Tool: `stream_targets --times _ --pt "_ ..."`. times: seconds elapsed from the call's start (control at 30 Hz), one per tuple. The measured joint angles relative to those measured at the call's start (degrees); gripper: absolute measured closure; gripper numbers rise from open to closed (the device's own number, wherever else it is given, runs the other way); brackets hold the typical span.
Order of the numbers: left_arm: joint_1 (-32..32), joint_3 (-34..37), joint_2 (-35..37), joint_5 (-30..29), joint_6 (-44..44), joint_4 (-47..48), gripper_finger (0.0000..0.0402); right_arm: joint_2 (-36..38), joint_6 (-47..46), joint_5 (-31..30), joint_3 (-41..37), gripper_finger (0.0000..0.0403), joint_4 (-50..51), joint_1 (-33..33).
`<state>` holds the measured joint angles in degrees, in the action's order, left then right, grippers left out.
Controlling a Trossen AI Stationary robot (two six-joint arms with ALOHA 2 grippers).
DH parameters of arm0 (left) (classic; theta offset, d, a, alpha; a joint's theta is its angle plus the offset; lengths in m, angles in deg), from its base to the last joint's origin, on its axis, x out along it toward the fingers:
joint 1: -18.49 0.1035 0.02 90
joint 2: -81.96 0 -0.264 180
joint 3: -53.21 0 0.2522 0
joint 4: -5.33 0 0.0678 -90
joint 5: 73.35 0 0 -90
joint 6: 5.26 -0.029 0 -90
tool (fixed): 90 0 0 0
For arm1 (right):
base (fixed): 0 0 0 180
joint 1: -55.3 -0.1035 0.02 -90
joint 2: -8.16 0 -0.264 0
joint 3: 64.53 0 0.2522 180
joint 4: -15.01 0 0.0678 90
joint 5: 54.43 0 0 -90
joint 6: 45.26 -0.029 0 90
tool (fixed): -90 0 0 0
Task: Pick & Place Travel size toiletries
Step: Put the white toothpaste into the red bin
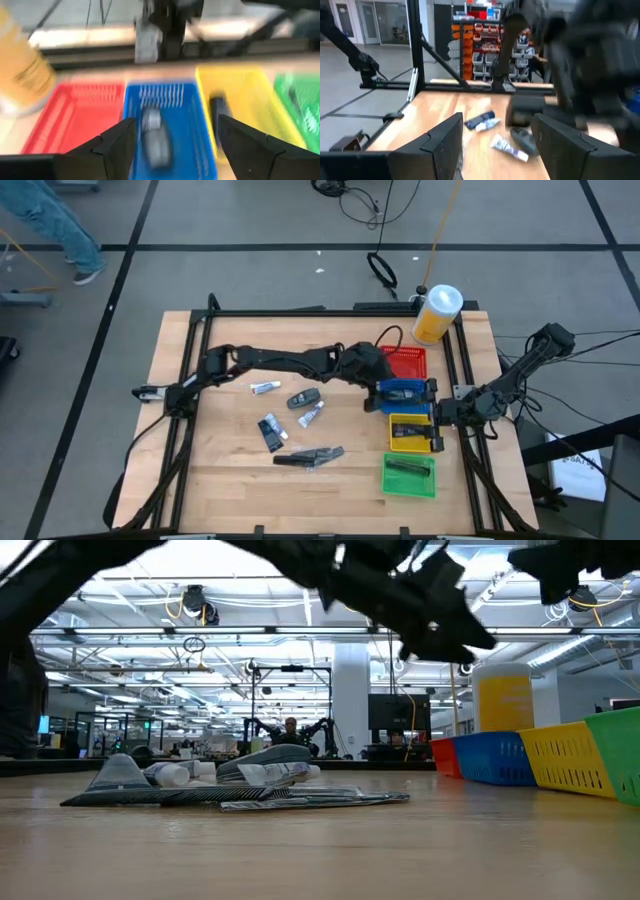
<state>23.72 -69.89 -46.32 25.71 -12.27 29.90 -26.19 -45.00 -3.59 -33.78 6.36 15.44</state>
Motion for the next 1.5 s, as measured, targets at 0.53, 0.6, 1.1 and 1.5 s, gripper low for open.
stream_targets --times 0.53,0.6,1.1,1.5 --pt "-3.3 40.8 25.4 -9.3 5.8 -14.0 0.0222 -9.7 -14.4 1.7 -10.0 0.0177 -13.1 10.6" --pt "-4.0 48.5 29.2 -12.1 9.2 -21.2 0.0228 -12.4 -16.9 5.7 -10.0 0.0177 -14.0 13.4" --pt "-5.2 77.7 36.7 -28.4 25.2 -44.1 0.0244 -39.7 -16.4 32.3 7.7 0.0175 -10.2 32.4" --pt "-6.6 86.2 36.6 -39.4 29.8 -51.6 0.0254 -62.9 -4.7 54.4 28.8 0.0125 -3.6 41.2"
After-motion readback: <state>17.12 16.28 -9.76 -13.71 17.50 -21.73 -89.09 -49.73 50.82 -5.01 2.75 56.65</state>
